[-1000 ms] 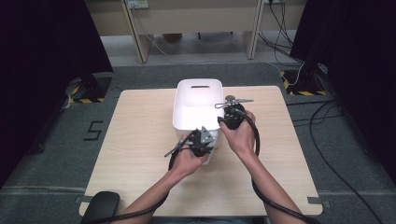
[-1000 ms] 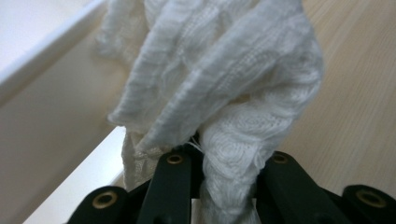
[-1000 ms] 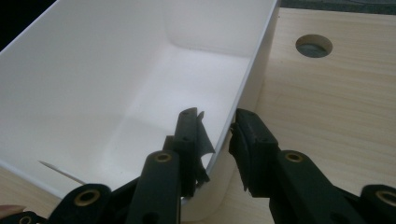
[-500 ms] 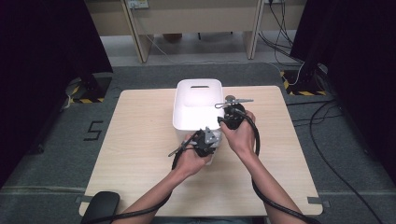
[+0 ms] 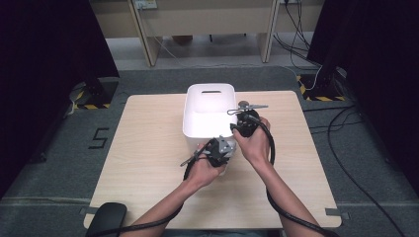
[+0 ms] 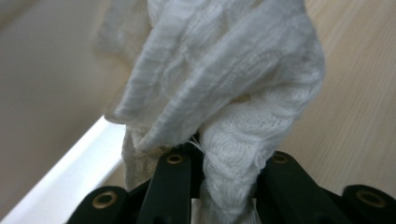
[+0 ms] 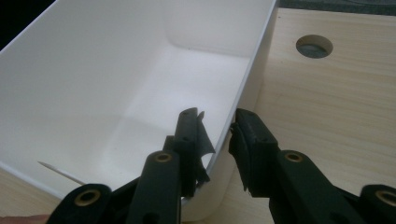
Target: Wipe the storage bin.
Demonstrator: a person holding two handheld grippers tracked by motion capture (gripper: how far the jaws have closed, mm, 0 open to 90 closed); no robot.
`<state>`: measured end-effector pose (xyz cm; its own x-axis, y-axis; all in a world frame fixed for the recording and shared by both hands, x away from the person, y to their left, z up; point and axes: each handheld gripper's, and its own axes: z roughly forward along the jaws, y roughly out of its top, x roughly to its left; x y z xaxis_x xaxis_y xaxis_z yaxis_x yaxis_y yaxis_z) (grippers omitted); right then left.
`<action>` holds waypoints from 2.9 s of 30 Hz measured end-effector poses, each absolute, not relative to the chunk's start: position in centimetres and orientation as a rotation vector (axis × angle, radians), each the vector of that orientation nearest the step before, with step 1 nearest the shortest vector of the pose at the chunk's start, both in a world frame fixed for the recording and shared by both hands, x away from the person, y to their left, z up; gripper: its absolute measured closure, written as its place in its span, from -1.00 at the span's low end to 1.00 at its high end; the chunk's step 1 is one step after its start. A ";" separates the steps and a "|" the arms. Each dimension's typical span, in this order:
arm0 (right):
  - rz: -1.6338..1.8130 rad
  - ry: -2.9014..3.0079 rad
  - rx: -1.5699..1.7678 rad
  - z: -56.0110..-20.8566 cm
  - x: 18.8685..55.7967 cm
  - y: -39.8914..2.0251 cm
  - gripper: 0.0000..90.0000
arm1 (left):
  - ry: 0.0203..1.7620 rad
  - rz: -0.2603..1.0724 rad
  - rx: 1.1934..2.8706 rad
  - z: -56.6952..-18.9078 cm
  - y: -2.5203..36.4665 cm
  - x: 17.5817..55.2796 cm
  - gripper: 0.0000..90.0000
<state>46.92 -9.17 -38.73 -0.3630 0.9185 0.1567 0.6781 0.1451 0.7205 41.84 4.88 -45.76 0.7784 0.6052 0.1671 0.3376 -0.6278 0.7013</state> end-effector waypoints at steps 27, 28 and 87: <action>1.050 2.107 1.544 -38.7 46.9 -9.2 0.60 | 0.689 0.545 2.322 -47.8 4.5 41.9 0.75; 1.051 2.108 1.542 -38.7 46.9 -9.2 0.60 | 0.692 0.545 2.321 -47.9 4.5 41.9 0.75; 1.055 2.108 1.552 -38.7 47.0 -9.2 0.60 | 0.649 0.562 2.290 -44.7 3.0 42.0 0.75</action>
